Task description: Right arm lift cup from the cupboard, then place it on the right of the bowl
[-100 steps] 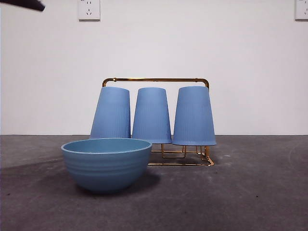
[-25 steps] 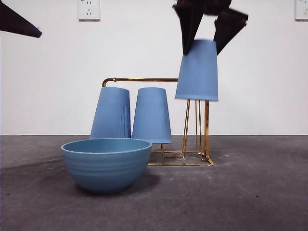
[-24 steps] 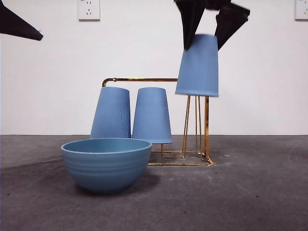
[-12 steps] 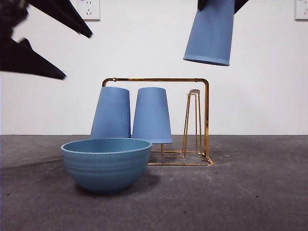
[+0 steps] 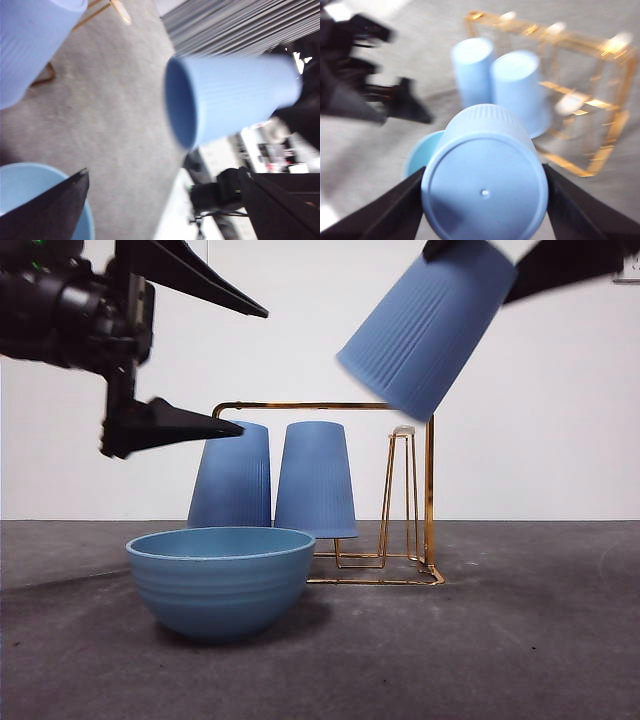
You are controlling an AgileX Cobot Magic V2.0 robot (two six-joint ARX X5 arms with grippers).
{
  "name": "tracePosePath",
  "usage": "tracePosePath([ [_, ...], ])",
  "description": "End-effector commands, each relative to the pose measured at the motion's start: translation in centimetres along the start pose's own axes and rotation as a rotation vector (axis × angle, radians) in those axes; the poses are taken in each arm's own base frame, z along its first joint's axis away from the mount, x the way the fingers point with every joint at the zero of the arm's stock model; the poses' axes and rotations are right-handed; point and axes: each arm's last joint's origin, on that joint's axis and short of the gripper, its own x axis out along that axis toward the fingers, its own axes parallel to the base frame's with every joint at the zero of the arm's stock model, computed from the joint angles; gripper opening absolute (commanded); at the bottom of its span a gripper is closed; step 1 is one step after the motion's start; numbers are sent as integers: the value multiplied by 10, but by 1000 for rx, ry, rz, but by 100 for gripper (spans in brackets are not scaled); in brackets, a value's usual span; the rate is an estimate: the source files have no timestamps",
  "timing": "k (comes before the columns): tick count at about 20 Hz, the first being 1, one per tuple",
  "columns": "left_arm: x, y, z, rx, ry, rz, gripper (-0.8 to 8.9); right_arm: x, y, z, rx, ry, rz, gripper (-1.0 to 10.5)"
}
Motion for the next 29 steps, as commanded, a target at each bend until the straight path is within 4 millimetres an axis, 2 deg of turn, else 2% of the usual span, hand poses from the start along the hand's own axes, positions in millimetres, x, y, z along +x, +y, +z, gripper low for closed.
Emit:
tracePosePath([
  [1,9,9,9,-114,23,-78,466,15,-8,-21,95,-56,72,273],
  [4,17,26,9,-201,64,-137,465,29,-16,-44,168,-156,165,273],
  [8,24,39,8,-277,109,-184,460,35,-22,-62,225,-194,194,273],
  [12,31,35,11,-274,126,-223,452,36,-23,-66,237,-197,221,273],
  [14,34,30,13,-265,130,-241,405,37,-23,-66,236,-197,224,273],
  [20,44,18,19,-230,148,-271,394,39,-19,-67,237,-176,272,273],
  [22,46,16,19,-230,154,-274,312,39,-17,-66,238,-174,285,273],
  [26,49,15,18,-228,160,-276,81,39,-16,-66,239,-177,290,273],
  [28,49,15,18,-228,147,-267,13,39,-16,-66,241,-177,290,273],
  [29,49,15,18,-228,146,-266,11,39,-16,-66,242,-177,290,273],
])
